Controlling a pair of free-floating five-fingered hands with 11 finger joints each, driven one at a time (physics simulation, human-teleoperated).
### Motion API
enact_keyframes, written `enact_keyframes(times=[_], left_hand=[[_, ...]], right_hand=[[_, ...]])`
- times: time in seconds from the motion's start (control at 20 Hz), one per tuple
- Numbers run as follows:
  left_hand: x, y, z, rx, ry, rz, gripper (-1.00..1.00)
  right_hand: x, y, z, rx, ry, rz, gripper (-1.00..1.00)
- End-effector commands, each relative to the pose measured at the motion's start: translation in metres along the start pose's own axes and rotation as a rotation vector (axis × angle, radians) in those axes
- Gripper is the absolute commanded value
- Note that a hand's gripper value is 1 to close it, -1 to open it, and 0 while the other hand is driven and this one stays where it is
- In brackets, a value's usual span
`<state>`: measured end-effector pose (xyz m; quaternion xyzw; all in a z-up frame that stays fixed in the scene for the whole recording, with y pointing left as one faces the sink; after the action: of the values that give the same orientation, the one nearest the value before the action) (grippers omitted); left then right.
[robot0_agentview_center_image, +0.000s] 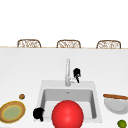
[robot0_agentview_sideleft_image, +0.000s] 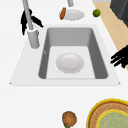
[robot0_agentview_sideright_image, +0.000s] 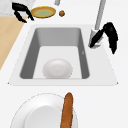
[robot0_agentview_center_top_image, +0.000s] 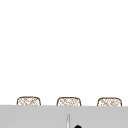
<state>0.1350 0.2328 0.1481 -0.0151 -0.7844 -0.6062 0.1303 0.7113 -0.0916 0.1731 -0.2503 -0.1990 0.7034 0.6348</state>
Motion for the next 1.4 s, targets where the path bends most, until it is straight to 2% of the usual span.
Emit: enact_keyframes(times=[0.0,0.1,0.35,0.75,0.9,1.15,1.2,1.35], left_hand=[[0.000,0.000,0.000,0.000,0.000,0.000,0.00],[0.000,0.000,0.000,0.000,0.000,0.000,0.00],[0.000,0.000,0.000,0.000,0.000,0.000,0.00],[0.000,0.000,0.000,0.000,0.000,0.000,0.00],[0.000,0.000,0.000,0.000,0.000,0.000,0.00],[0.000,0.000,0.000,0.000,0.000,0.000,0.00],[0.000,0.000,0.000,0.000,0.000,0.000,0.00],[0.000,0.000,0.000,0.000,0.000,0.000,0.00]], right_hand=[[-0.015,0.007,-0.001,-0.003,-0.018,0.004,1.00],[-0.024,0.010,0.008,-0.013,-0.054,-0.043,1.00],[-0.014,-0.010,0.019,0.068,-0.051,-0.060,1.00],[0.008,-0.021,0.028,0.059,0.034,0.001,1.00],[0.015,-0.018,0.032,0.074,0.091,0.026,1.00],[0.048,-0.025,0.043,0.089,0.268,0.129,1.00],[0.053,-0.026,0.043,0.084,0.285,0.147,1.00],[0.067,-0.018,0.039,0.083,0.437,0.280,1.00]])
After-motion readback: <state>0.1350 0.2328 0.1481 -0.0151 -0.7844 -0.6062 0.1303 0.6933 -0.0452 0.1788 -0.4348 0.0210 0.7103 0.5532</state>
